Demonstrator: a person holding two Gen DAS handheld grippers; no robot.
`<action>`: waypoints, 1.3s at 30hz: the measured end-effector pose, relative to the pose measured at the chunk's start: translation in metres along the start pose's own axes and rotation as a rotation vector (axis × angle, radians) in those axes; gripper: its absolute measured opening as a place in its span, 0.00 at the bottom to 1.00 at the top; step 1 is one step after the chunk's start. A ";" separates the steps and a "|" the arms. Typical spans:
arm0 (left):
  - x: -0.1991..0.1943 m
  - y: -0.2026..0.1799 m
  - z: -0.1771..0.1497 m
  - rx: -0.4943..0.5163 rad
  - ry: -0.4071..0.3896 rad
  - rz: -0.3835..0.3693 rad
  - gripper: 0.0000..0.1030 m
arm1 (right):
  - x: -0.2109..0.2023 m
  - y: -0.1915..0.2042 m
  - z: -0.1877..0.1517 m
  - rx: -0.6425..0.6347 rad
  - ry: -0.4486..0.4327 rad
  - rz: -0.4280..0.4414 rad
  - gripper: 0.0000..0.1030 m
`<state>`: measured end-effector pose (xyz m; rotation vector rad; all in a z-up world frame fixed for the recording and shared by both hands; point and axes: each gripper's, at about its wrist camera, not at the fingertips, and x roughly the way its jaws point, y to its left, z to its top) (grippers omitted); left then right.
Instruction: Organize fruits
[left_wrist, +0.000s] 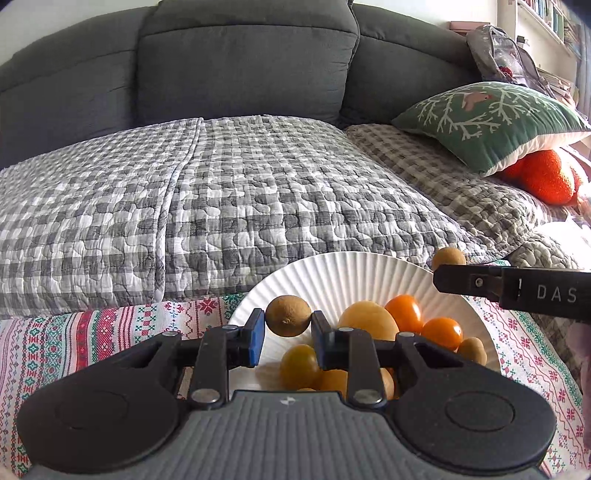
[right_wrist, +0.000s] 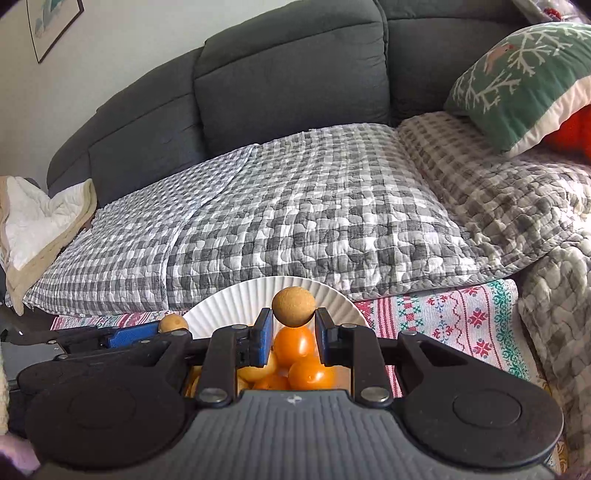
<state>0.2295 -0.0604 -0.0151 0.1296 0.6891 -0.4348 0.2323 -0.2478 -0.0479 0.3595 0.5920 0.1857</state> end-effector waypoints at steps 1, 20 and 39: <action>0.003 0.002 0.000 -0.009 0.006 0.000 0.21 | 0.005 0.001 0.001 -0.006 0.007 -0.005 0.21; 0.024 0.000 0.000 0.011 0.025 -0.004 0.29 | 0.043 0.015 -0.002 -0.059 0.091 -0.036 0.27; -0.071 -0.001 -0.029 -0.047 -0.017 0.016 0.94 | -0.052 0.012 -0.021 -0.062 0.053 -0.115 0.79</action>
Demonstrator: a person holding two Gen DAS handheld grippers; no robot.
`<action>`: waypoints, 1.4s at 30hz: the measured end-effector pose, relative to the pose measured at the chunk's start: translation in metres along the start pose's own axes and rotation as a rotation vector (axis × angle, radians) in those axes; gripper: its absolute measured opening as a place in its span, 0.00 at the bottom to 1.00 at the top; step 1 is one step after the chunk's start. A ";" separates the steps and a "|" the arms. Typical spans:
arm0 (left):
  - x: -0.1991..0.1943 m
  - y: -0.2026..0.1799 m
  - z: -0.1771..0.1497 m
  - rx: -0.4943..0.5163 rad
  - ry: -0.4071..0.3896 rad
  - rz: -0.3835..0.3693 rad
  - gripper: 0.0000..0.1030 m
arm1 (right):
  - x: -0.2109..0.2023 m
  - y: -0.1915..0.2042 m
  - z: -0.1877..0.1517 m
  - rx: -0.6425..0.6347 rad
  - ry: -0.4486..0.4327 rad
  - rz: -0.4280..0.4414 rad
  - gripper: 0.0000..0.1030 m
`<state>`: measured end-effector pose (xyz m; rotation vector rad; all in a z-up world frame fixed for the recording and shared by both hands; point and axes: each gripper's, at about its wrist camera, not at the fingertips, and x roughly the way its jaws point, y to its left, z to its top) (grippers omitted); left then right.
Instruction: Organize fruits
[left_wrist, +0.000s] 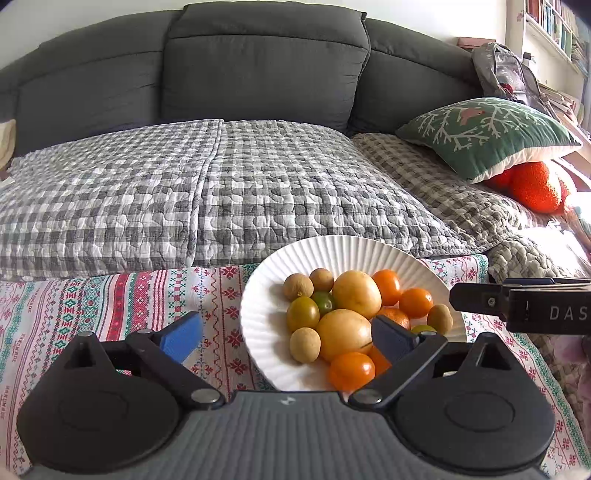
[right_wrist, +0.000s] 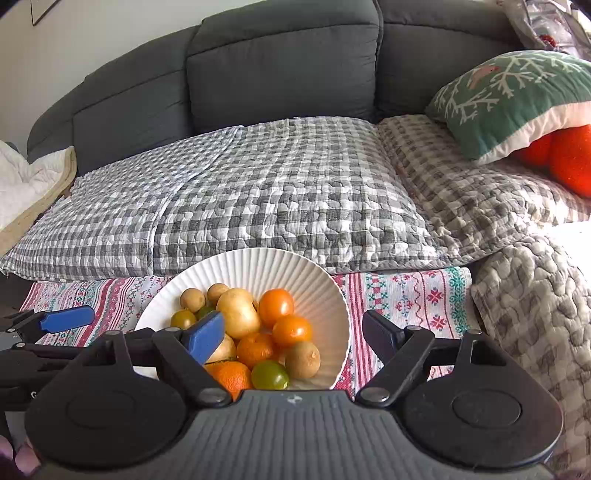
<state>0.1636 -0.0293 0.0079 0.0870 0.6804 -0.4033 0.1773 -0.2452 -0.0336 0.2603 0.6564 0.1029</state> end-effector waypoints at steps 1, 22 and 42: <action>-0.006 -0.001 -0.004 -0.005 0.000 0.005 0.95 | -0.007 0.000 -0.006 0.002 -0.001 -0.004 0.79; -0.103 -0.023 -0.095 -0.084 0.207 0.147 0.95 | -0.108 0.037 -0.090 -0.029 0.005 -0.138 0.93; -0.125 -0.029 -0.109 -0.078 0.155 0.234 0.95 | -0.114 0.043 -0.116 -0.030 0.025 -0.202 0.99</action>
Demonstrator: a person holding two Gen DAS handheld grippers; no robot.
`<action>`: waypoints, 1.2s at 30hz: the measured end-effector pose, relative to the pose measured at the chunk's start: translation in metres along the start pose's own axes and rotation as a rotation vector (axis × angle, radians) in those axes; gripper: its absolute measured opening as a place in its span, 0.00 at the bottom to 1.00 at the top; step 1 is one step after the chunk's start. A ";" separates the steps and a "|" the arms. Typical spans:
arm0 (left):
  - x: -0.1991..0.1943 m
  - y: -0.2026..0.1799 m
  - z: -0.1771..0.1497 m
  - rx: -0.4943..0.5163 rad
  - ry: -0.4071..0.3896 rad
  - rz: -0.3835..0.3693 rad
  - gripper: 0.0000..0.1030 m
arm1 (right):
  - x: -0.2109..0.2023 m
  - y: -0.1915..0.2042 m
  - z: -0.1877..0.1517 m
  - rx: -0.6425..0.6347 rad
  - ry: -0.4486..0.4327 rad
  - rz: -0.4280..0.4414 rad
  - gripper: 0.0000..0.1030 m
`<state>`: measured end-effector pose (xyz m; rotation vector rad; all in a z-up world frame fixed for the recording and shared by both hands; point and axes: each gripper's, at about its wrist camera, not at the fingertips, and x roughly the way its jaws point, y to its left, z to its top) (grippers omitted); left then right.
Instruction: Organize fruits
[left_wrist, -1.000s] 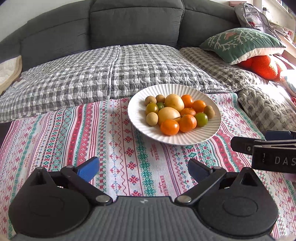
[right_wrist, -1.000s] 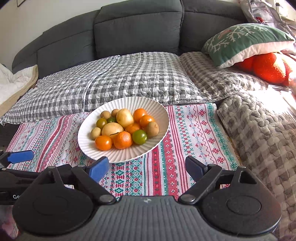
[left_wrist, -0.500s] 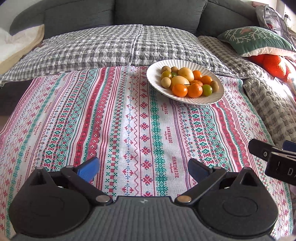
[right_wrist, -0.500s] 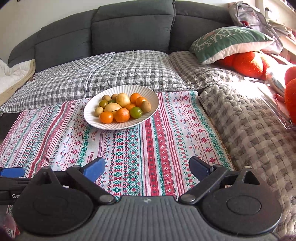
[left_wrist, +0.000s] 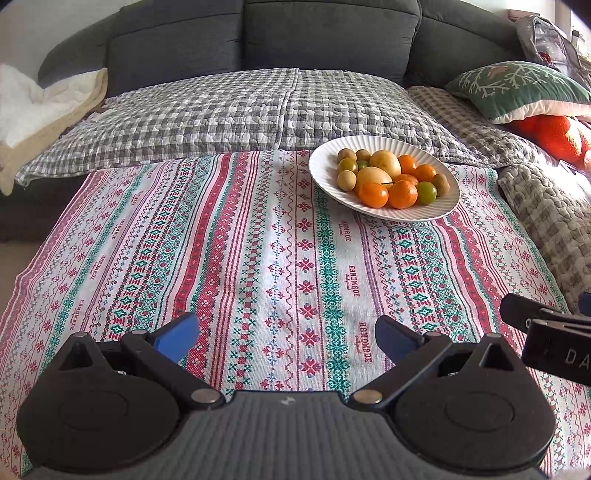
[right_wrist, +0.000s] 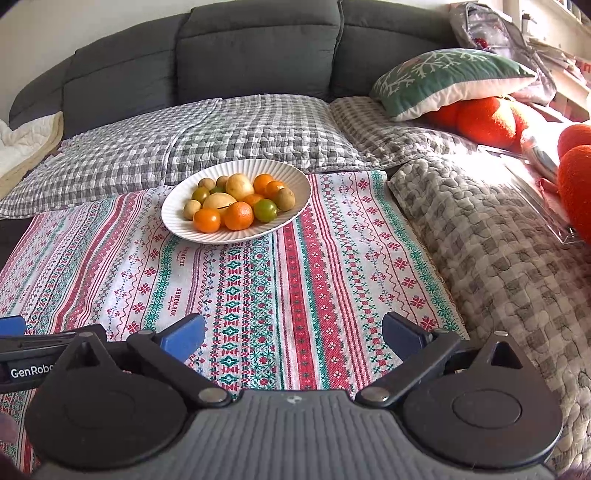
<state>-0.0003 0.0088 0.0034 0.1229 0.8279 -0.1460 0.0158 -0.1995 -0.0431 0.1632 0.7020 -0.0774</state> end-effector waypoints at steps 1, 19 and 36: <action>0.000 -0.001 0.000 0.004 0.001 0.001 0.95 | 0.001 0.001 0.000 -0.009 0.000 -0.007 0.99; 0.007 -0.003 0.000 -0.005 0.034 -0.013 0.95 | 0.005 0.004 -0.001 -0.010 0.023 -0.034 0.99; 0.006 -0.006 -0.001 0.026 0.043 -0.012 0.95 | 0.006 0.002 -0.001 0.002 0.034 -0.018 0.99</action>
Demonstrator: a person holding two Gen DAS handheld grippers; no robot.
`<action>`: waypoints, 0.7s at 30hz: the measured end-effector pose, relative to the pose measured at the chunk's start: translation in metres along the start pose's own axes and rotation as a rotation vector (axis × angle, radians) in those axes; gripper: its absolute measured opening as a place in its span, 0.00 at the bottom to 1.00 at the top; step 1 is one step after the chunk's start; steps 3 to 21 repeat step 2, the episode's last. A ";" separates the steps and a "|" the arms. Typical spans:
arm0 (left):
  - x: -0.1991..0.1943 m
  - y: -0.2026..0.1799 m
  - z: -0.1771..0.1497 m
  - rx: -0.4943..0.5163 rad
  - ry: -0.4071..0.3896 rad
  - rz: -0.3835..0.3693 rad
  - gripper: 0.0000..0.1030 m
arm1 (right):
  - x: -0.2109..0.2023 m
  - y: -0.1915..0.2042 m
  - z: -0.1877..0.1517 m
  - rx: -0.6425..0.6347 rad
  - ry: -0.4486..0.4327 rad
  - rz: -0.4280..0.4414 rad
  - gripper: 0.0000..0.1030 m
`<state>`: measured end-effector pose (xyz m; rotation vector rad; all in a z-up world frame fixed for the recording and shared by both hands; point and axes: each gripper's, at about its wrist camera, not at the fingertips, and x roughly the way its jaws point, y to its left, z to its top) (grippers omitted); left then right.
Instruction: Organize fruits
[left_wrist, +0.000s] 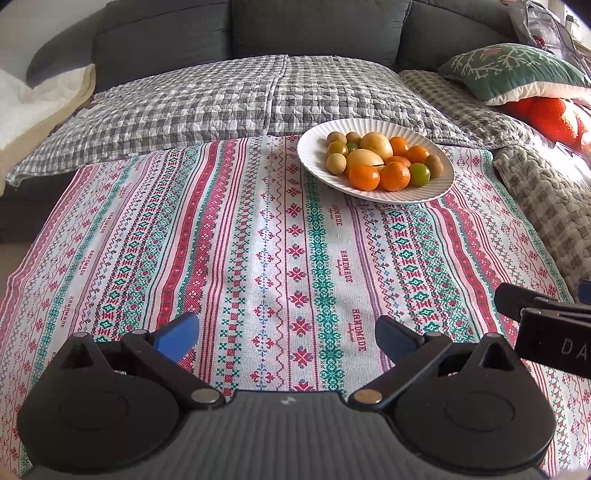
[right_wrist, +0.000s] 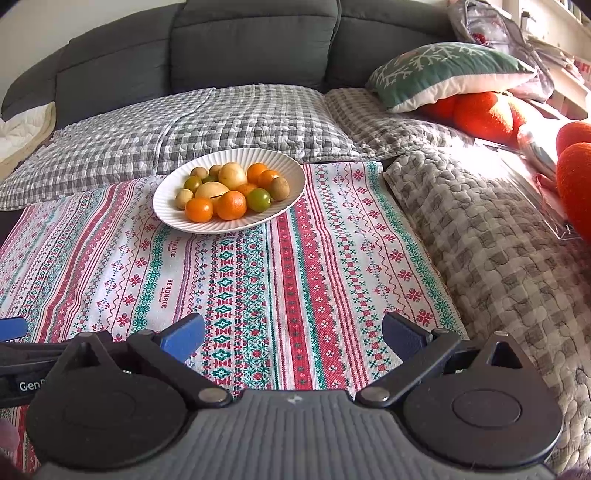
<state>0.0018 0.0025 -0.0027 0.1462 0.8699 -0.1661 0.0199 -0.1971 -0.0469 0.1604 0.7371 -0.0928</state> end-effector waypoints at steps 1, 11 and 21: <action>0.000 0.000 0.000 -0.002 -0.007 -0.007 0.95 | 0.001 0.001 0.000 -0.007 0.002 0.004 0.99; 0.002 0.000 -0.001 -0.005 -0.016 -0.001 0.95 | 0.003 0.002 0.000 -0.015 0.002 0.012 0.99; 0.002 0.000 -0.001 -0.005 -0.016 -0.001 0.95 | 0.003 0.002 0.000 -0.015 0.002 0.012 0.99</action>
